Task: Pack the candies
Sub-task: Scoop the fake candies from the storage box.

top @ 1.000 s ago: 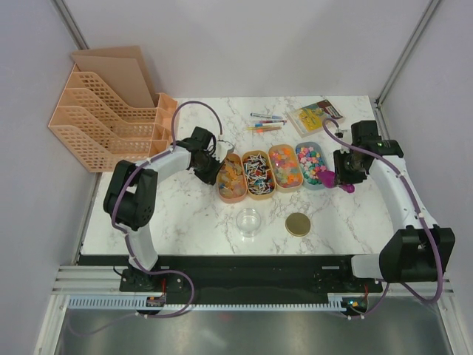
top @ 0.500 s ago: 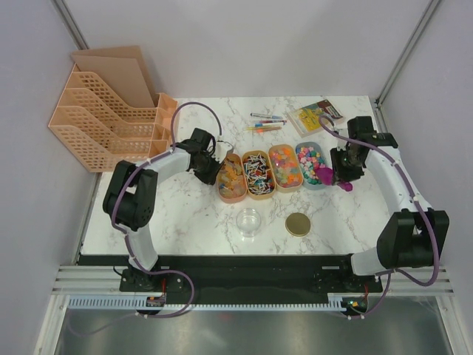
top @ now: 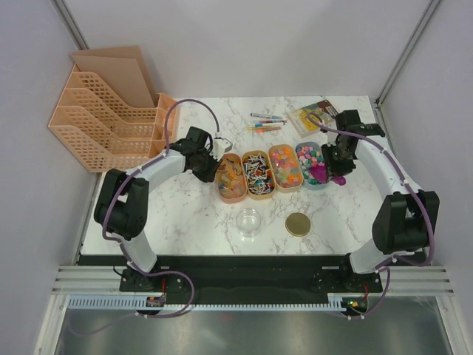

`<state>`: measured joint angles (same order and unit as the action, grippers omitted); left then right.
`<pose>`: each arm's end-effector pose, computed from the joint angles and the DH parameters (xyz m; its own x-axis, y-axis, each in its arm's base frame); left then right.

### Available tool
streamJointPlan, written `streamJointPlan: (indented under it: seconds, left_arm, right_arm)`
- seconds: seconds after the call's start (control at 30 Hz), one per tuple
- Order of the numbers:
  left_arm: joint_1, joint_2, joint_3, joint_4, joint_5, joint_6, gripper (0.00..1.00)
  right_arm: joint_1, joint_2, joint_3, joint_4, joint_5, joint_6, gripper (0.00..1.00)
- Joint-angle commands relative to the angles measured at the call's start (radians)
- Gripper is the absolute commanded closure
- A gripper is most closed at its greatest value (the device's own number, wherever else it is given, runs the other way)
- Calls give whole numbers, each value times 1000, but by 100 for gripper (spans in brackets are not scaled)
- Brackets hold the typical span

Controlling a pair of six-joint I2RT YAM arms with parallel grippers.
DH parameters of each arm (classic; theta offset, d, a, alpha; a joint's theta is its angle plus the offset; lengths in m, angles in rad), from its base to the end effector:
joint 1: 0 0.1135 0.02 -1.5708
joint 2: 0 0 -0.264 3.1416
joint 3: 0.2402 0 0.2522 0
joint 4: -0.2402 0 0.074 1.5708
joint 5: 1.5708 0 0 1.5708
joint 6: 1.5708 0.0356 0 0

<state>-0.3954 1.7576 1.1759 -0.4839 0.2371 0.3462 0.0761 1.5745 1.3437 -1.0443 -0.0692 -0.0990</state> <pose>0.3283 -0.1461 0.1934 -0.5970 0.6066 -0.5250 0.7249 0.6882 -0.0291 0.3040 0.0256 0.2751 -0.9397 -0.1705 -0.2965 -0.1897 0.9811 0.0370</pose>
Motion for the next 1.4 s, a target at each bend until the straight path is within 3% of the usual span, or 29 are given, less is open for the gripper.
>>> streamJointPlan:
  seconds: [0.0,0.8,1.37]
  left_arm:
    - [-6,-61,-18,-2,2,0,76]
    - [6,31,34,-10,-1,4,75]
    - [30,34,-7,-7,-22,25,66]
  right_arm:
    - [11,38,52,-14,6,-7,100]
    - [14,272,164,29,-40,12,100]
    - [8,312,109,53,-98,-19,100]
